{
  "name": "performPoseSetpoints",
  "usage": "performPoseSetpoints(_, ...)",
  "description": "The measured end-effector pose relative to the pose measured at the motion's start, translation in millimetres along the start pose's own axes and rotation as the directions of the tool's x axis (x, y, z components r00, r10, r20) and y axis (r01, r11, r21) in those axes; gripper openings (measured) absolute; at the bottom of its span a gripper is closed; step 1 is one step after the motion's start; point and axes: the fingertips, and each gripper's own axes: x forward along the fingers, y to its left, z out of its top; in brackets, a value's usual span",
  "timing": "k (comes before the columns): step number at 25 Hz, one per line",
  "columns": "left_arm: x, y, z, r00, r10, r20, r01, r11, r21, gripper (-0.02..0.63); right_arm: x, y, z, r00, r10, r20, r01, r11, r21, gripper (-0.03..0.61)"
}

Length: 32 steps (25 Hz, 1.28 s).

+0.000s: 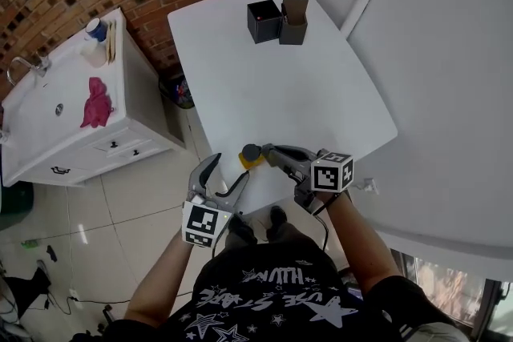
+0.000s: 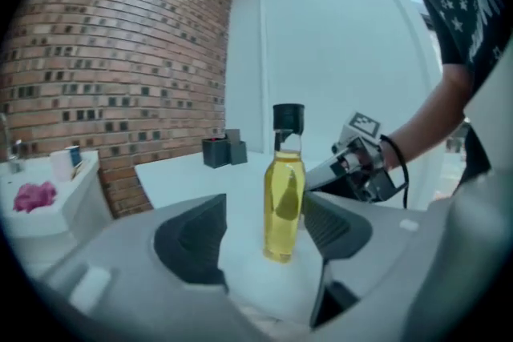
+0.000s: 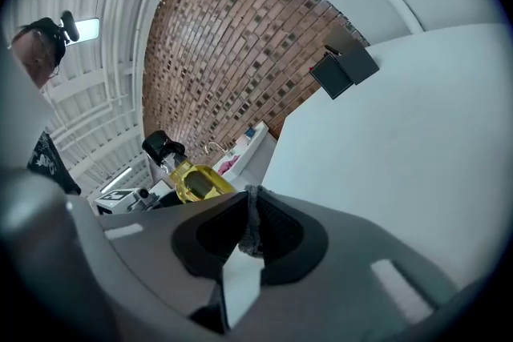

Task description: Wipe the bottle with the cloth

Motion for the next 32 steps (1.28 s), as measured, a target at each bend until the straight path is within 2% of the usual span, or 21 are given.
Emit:
performPoseSetpoints(4, -3.3, -16.3, -17.7, 0.986, 0.158, -0.058, -0.163, 0.983, -0.089, 0.295, -0.7, 3.6, 2.9, 1.000, 0.012, -0.015, -0.013, 0.999, -0.049, 0.037)
performPoseSetpoints(8, 5.1, -30.9, -32.4, 0.949, 0.272, -0.160, -0.301, 0.932, -0.202, 0.295, 0.1, 8.9, 5.5, 0.999, 0.042, -0.024, -0.044, 0.998, -0.051, 0.037)
performPoseSetpoints(11, 16.0, -37.3, -27.0, 0.917, 0.362, -0.165, -0.390, 0.902, -0.186, 0.295, -5.2, 6.6, 10.4, 0.999, 0.041, -0.014, -0.042, 0.997, -0.061, 0.037)
performPoseSetpoints(13, 23.3, -34.5, -21.3, 0.882, 0.440, -0.168, -0.466, 0.866, -0.179, 0.295, -11.2, 2.6, 14.2, 0.999, 0.042, -0.003, -0.042, 0.997, -0.057, 0.037)
performPoseSetpoints(17, 33.3, -17.5, -16.7, 0.792, 0.577, -0.199, -0.609, 0.766, -0.205, 0.295, -21.7, -3.3, 18.2, 0.999, 0.050, -0.009, -0.051, 0.997, -0.065, 0.037)
performPoseSetpoints(25, 46.5, -1.4, -11.6, 0.686, 0.694, -0.217, -0.727, 0.657, -0.198, 0.295, -32.3, -14.2, 23.0, 0.998, 0.065, -0.027, -0.067, 0.995, -0.071, 0.037)
performPoseSetpoints(27, 45.2, 1.6, -14.2, 0.675, 0.706, -0.215, -0.738, 0.643, -0.203, 0.290, -32.7, -15.4, 22.9, 0.997, 0.068, -0.027, -0.070, 0.995, -0.068, 0.037)
performPoseSetpoints(29, 42.6, 3.8, -13.6, 0.678, 0.707, -0.204, -0.735, 0.648, -0.198, 0.256, -33.2, -14.7, 24.0, 0.997, 0.072, -0.027, -0.074, 0.995, -0.068, 0.037)
performPoseSetpoints(30, 41.7, 3.9, -12.3, 0.687, 0.700, -0.196, -0.727, 0.659, -0.194, 0.256, -33.6, -14.1, 24.9, 0.997, 0.075, -0.026, -0.077, 0.995, -0.068, 0.037)
performPoseSetpoints(32, 41.2, 2.4, -10.5, 0.719, 0.674, -0.172, -0.695, 0.696, -0.179, 0.255, -34.0, -11.5, 27.4, 0.996, 0.084, -0.022, -0.085, 0.994, -0.069, 0.037)
